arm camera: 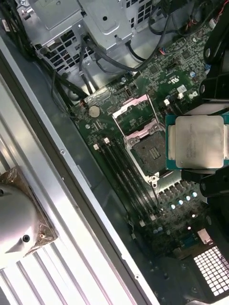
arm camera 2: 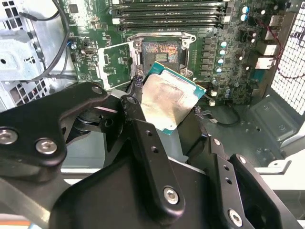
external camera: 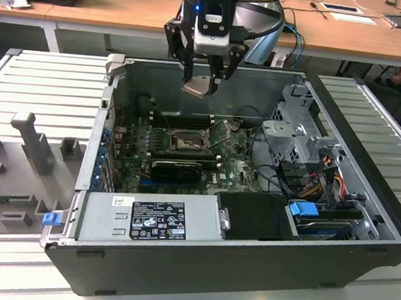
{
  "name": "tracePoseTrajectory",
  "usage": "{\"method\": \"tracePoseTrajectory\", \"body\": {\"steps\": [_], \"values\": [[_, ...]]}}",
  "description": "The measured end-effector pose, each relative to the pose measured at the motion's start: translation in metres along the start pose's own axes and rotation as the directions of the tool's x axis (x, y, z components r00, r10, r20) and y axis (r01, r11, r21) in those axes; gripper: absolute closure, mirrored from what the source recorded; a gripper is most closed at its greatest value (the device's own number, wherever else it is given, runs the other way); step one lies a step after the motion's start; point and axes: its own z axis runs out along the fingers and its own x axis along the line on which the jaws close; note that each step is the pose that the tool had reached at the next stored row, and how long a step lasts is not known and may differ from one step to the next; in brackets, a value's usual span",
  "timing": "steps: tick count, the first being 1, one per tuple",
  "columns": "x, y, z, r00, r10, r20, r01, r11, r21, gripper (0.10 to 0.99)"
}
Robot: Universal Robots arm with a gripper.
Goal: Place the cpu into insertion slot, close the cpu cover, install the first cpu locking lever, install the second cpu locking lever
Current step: 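Place the cpu into insertion slot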
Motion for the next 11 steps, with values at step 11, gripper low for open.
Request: {"method": "tracePoseTrajectory", "body": {"steps": [11], "values": [[-0.0001,-0.0002,0.0026,0.9929,0.118,0.0106,-0.118,0.9930,-0.002,0.545]]}}
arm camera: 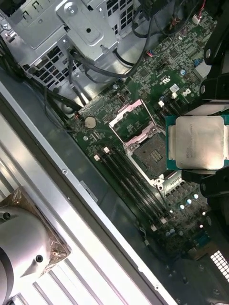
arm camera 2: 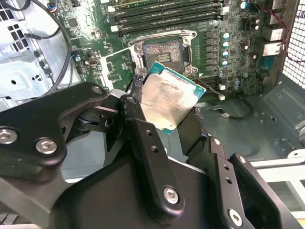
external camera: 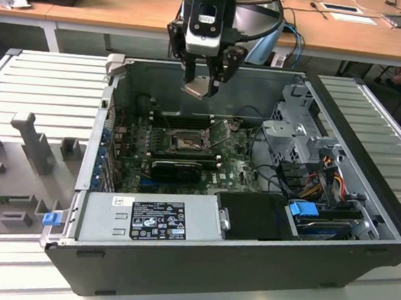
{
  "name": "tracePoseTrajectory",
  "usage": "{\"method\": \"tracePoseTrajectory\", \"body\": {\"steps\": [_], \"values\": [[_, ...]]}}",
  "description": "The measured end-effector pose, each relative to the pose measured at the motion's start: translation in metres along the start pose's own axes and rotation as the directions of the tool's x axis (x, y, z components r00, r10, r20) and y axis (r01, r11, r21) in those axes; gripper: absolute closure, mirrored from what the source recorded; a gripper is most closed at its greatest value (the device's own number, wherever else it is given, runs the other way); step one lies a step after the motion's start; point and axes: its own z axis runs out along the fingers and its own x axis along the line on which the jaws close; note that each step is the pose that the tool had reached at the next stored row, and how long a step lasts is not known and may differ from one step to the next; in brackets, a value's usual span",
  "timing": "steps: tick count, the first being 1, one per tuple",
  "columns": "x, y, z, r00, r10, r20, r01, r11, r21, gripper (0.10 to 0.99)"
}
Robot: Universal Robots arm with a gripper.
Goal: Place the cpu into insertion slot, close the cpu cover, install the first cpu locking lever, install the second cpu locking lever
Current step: 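Place the cpu into insertion slot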
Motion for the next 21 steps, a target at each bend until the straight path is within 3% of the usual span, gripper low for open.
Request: {"method": "tracePoseTrajectory", "body": {"steps": [7,13,21], "values": [[-0.0001,-0.0004,0.0043,1.0000,0.004,0.0006,-0.004,1.0000,0.000,0.545],[-0.0001,-0.0005,0.0055,0.9975,0.071,0.0065,-0.071,0.9975,-0.001,0.545],[-0.0002,-0.0006,0.0065,0.9843,0.175,0.0170,-0.175,0.9845,-0.002,0.545]]}}
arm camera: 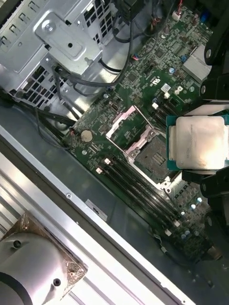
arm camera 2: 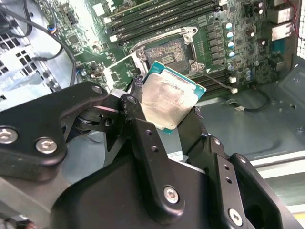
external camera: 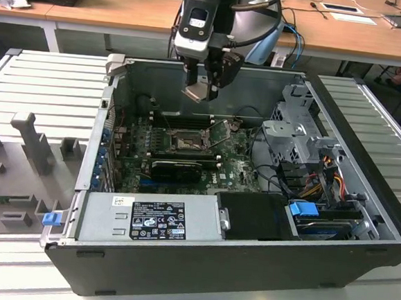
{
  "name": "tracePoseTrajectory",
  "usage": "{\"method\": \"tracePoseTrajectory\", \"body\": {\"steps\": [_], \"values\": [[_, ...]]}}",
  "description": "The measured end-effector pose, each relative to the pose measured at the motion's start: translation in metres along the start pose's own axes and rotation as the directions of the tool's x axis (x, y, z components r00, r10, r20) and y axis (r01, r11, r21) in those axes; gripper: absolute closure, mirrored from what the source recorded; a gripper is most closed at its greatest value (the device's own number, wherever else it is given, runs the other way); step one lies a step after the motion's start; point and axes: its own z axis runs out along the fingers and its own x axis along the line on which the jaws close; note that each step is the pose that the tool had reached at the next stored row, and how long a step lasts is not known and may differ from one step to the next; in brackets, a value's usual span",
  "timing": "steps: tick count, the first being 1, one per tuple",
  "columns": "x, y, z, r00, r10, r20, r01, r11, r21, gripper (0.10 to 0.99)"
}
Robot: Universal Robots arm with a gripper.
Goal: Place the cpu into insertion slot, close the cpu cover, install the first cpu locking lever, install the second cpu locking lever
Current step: 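Place the cpu into insertion slot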
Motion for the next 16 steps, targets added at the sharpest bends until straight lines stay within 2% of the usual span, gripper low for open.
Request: {"method": "tracePoseTrajectory", "body": {"steps": [5,12,16], "values": [[0.0000,0.0000,0.0005,0.9984,0.057,0.0060,-0.057,0.9984,0.000,0.545],[0.0000,-0.0001,0.0012,0.9913,0.131,0.0131,-0.131,0.9914,-0.001,0.545],[0.0000,-0.0001,0.0015,0.9853,0.170,0.0162,-0.170,0.9855,-0.002,0.545]]}}
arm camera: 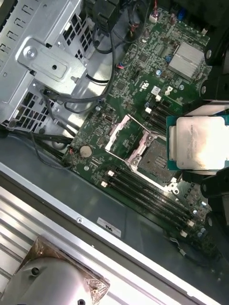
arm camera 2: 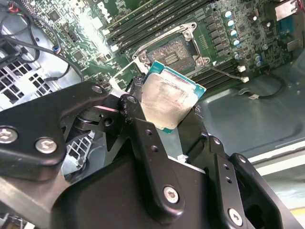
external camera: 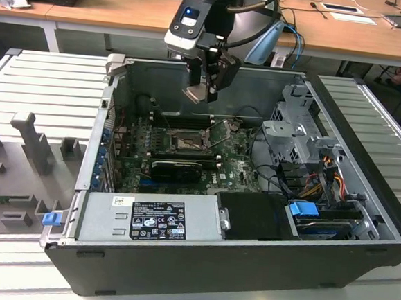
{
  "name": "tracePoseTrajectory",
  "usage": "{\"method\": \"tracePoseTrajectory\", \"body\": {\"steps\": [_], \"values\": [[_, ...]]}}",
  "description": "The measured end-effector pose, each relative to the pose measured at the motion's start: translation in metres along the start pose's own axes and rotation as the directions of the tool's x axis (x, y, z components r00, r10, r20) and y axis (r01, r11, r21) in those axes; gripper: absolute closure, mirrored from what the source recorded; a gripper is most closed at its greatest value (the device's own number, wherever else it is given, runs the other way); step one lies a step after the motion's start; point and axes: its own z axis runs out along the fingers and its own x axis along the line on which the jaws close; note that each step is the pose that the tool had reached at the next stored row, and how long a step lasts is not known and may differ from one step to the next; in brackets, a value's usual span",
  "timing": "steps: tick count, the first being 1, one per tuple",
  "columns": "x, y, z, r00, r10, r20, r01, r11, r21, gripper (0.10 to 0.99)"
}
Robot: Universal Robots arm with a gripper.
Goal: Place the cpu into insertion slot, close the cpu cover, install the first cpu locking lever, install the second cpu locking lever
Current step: 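Place the cpu into insertion slot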
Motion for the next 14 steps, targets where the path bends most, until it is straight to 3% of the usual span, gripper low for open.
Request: {"method": "tracePoseTrajectory", "body": {"steps": [8,14], "values": [[0.0000,-0.0001,0.0007,0.9965,0.083,0.0071,-0.083,0.9966,-0.001,0.545],[0.0000,-0.0001,0.0013,0.9885,0.151,0.0126,-0.151,0.9886,-0.003,0.545]]}}
